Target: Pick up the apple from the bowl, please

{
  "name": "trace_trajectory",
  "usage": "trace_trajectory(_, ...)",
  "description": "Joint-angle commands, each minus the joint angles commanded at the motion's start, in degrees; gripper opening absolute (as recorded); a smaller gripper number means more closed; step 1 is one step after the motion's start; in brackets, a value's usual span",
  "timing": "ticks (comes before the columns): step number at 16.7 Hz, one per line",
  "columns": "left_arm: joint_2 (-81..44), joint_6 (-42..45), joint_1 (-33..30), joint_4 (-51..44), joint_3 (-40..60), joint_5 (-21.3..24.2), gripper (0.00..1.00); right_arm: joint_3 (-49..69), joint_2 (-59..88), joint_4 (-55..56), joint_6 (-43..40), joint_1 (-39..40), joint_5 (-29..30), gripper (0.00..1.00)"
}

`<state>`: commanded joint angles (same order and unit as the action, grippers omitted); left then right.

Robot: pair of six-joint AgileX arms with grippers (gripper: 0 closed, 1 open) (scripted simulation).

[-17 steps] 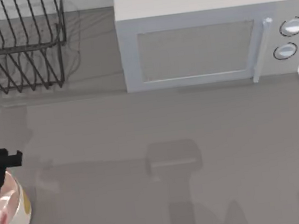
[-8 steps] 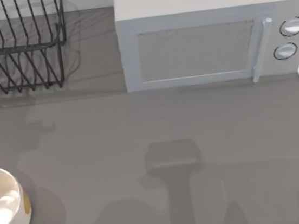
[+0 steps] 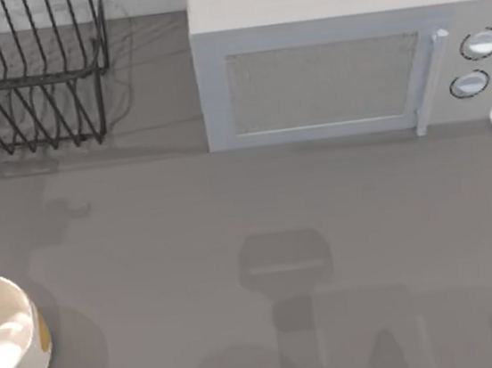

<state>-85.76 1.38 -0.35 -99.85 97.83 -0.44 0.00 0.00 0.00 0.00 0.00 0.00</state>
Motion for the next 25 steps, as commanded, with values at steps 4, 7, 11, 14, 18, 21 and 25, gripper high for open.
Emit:
trace_trajectory(4, -4.2, -4.0, -4.0, 1.8, 2.7, 0.1, 0.00, 0.0, 0.0, 0.0, 0.0, 0.0, 0.0, 1.00)
trace_trajectory(7, -13.6, -11.6, -11.6, 5.5, 7.2, 0.2, 0.00, 0.0, 0.0, 0.0, 0.0, 0.0, 0.0, 1.00)
trace_trajectory(11, -27.9, -23.4, -23.2, 11.7, 13.1, 0.4, 0.00, 0.0, 0.0, 0.0, 0.0, 0.0, 0.0, 1.00)
trace_trajectory(14, -32.7, -28.1, -28.0, 14.9, 15.5, 0.5, 0.00, 0.0, 0.0, 0.0, 0.0, 0.0, 0.0, 1.00)
trace_trajectory(18, -33.1, -28.4, -28.2, 15.1, 15.5, 0.6, 0.00, 0.0, 0.0, 0.0, 0.0, 0.0, 0.0, 1.00)
trace_trajectory(21, -33.3, -28.4, -28.2, 17.4, 13.2, 0.6, 0.00, 0.0, 0.0, 0.0, 0.0, 0.0, 0.0, 1.00)
trace_trajectory(25, -33.9, -28.3, -28.2, 27.8, 4.1, 0.6, 0.00, 0.0, 0.0, 0.0, 0.0, 0.0, 0.0, 1.00)
